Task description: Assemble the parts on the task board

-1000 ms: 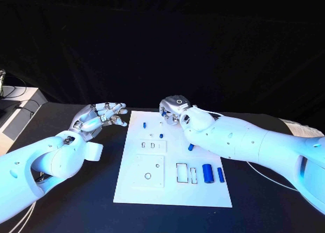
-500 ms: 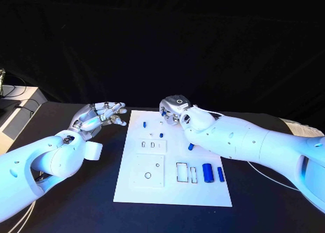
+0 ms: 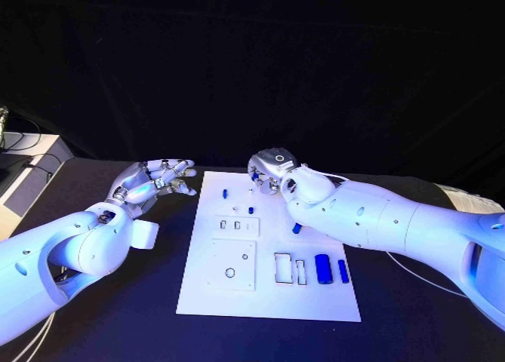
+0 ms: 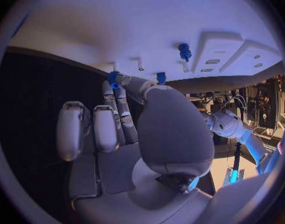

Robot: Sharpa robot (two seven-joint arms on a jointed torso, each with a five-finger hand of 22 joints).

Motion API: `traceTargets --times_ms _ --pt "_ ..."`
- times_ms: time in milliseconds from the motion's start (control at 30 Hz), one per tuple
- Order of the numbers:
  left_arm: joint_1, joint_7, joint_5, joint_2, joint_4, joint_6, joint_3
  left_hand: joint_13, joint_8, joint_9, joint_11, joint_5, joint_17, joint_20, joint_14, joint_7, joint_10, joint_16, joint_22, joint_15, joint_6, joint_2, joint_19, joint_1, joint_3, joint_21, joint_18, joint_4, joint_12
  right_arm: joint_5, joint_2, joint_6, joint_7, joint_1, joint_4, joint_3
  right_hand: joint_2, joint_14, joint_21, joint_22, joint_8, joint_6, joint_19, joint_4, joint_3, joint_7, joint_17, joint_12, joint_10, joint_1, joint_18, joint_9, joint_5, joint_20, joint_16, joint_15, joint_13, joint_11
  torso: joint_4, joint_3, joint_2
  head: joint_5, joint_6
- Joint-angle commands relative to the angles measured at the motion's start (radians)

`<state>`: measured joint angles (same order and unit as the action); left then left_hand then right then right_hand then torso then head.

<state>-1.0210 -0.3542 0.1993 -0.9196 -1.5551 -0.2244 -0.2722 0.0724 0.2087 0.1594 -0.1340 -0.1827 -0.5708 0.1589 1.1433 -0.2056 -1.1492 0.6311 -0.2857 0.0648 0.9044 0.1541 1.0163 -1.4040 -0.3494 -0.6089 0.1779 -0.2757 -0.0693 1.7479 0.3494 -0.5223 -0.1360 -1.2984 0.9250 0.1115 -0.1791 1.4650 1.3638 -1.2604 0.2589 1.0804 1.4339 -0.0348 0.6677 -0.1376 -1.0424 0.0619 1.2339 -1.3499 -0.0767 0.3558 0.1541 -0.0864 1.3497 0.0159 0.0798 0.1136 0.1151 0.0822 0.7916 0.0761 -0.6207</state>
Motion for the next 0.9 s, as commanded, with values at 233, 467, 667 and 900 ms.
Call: traceTargets --times_ms 233,467,667,900 --pt "-0.001 -0.006 0.003 0.001 0.0 0.014 -0.001 0.0 -0.006 0.002 -0.002 0.005 -0.002 0.0 -0.007 -0.001 0.001 0.004 -0.002 -0.001 0.005 0.006 -0.006 -0.006 -0.007 -0.006 0.001 -0.001 0.005 0.017 0.003 0.029 -0.012 0.007 0.002 0.004 0.001 0.015 0.003 -0.002 0.002 0.0 -0.002 -0.003 -0.001 0.001 -0.001 0.004 0.043 0.001 0.012 0.001 0.007 0.0 0.004 -0.001 0.035 -0.048 0.0004 0.0015 0.001 -0.001 -0.002" --pt "-0.001 -0.007 0.003 0.0 0.001 0.014 -0.001 0.0 -0.006 0.002 -0.002 0.005 -0.002 0.0 -0.007 -0.001 0.001 0.004 -0.002 -0.001 0.005 0.006 -0.006 -0.006 -0.007 -0.006 0.001 -0.001 0.005 0.022 0.009 0.025 -0.018 0.008 0.01 0.004 0.0 0.015 0.004 -0.003 0.003 0.0 -0.002 -0.004 -0.002 0.001 -0.002 0.004 0.044 0.002 0.012 0.002 0.007 0.0 0.005 0.0 0.035 -0.048 -0.0001 0.0012 0.001 -0.001 -0.002" --pt "-0.001 -0.007 0.003 0.0 0.003 0.014 -0.001 0.0 -0.006 0.002 -0.002 0.005 -0.002 0.0 -0.007 -0.001 0.001 0.004 -0.002 -0.001 0.005 0.006 -0.006 -0.006 -0.007 -0.006 0.001 -0.001 0.005 0.028 0.016 0.007 -0.024 0.008 0.025 0.004 0.0 0.016 0.006 -0.006 0.004 0.001 0.0 -0.004 -0.002 0.001 -0.003 0.004 0.045 0.003 0.013 0.003 0.007 0.0 0.006 0.0 0.036 -0.048 -0.0002 0.0014 0.001 -0.002 -0.001" --pt "-0.001 -0.007 0.003 0.0 0.004 0.014 -0.001 -0.001 -0.006 0.002 -0.002 0.005 -0.003 0.0 -0.008 -0.001 0.002 0.005 -0.003 -0.001 0.005 0.007 -0.007 -0.007 -0.008 -0.007 0.002 -0.001 0.005 0.031 0.023 -0.008 -0.025 0.008 0.038 0.003 -0.001 0.016 0.006 -0.007 0.004 0.001 0.0 -0.004 -0.002 0.001 -0.003 0.004 0.045 0.003 0.013 0.004 0.007 0.0 0.006 0.0 0.036 -0.048 0.0001 0.0016 0.001 -0.002 -0.001"
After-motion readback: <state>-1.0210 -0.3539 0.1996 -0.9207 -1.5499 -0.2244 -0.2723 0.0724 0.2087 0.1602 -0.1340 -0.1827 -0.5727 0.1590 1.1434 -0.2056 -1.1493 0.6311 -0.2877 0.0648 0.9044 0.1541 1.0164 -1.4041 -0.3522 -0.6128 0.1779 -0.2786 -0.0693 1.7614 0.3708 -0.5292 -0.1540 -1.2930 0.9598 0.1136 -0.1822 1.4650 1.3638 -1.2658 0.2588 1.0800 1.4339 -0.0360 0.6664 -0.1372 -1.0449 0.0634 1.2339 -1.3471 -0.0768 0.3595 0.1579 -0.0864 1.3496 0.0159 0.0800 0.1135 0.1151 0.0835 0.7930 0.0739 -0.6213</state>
